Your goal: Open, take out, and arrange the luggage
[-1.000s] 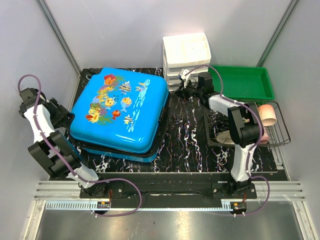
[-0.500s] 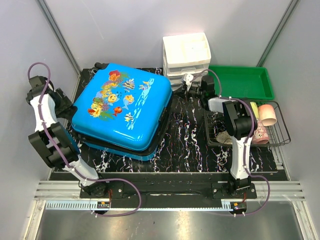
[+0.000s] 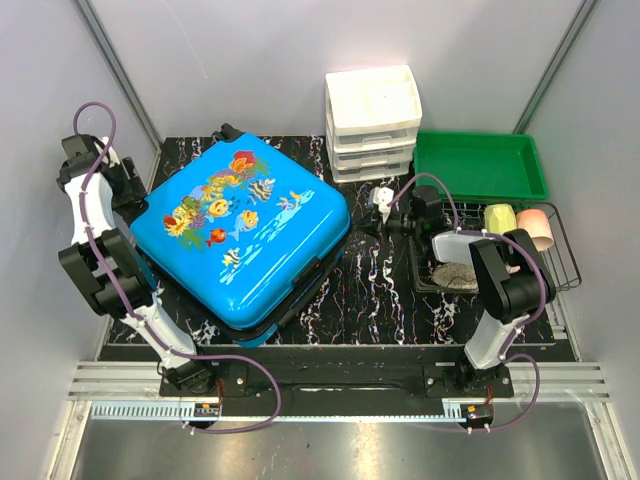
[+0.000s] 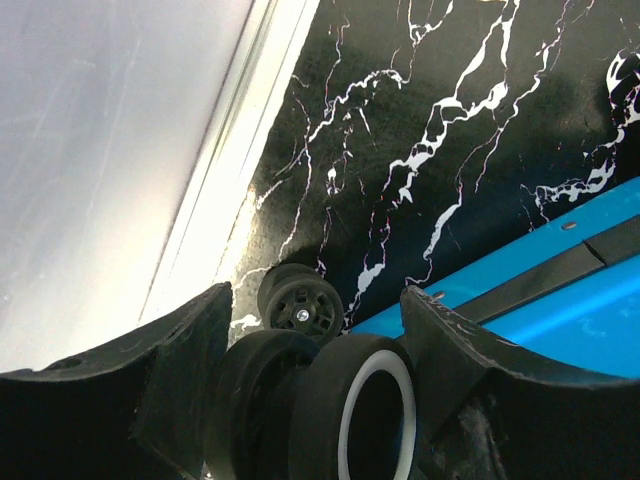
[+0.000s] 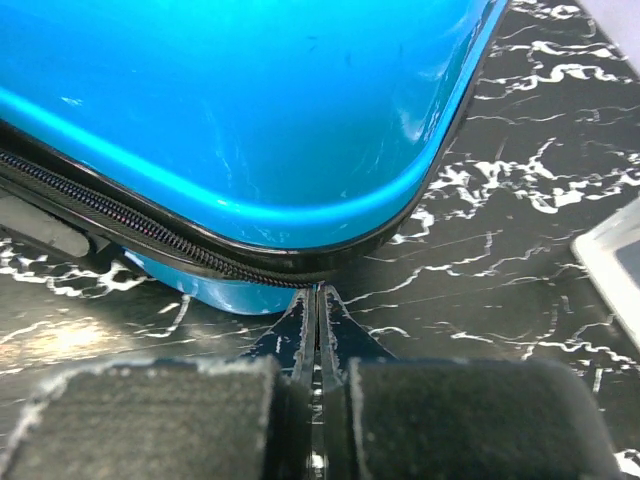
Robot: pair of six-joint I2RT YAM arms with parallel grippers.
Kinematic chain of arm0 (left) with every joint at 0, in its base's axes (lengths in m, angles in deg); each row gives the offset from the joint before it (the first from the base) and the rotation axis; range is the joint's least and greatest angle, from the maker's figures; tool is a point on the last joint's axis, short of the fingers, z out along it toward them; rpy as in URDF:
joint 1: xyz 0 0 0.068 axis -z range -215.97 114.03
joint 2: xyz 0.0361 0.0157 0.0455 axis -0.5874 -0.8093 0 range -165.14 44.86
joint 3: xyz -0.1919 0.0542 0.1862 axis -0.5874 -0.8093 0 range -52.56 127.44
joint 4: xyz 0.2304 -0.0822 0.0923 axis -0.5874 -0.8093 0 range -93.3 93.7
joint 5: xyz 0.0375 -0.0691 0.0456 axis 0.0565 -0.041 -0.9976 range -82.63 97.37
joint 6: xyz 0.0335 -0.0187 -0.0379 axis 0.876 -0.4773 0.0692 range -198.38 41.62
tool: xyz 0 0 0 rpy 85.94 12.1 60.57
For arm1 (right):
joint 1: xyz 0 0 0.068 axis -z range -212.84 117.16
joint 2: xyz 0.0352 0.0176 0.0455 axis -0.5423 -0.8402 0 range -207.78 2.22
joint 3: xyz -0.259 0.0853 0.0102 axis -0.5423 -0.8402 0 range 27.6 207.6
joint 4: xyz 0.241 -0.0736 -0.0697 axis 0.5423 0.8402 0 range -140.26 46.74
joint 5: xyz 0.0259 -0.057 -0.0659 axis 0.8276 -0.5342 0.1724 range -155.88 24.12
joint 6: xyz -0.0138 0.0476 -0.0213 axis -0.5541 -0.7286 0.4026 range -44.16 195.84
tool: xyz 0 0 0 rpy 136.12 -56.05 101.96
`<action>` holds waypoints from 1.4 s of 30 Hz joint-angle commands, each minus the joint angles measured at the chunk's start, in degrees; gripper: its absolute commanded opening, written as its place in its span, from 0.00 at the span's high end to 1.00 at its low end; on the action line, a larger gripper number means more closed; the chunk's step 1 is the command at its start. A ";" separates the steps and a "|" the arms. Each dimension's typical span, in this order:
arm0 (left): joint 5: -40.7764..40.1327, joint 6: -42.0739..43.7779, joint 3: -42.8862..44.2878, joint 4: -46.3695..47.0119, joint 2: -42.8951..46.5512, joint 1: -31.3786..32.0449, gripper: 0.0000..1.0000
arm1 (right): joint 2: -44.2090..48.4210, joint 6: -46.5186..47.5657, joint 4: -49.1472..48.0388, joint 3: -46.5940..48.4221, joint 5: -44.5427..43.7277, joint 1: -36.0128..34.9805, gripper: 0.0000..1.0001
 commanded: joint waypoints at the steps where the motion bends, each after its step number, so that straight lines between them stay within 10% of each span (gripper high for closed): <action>1: 10.42 12.07 1.81 -0.66 -0.01 6.15 1.00 | 5.12 -0.27 3.77 1.31 4.79 -7.69 1.00; 11: 10.51 16.03 4.89 -1.10 -3.35 6.15 1.00 | -4.01 -6.91 -0.83 15.90 -2.00 2.95 1.00; 25: 12.79 15.60 8.32 -2.95 -7.05 9.92 1.00 | -17.20 -28.64 -30.91 20.12 2.58 -6.54 1.00; 34: 13.58 12.44 1.91 -2.95 -3.89 9.05 1.00 | -21.26 -23.02 -21.98 28.13 -4.19 -6.55 1.00; 42: 12.79 12.17 -3.36 -2.60 1.47 0.09 1.00 | -7.20 -14.85 1.65 24.44 -9.98 -1.80 0.34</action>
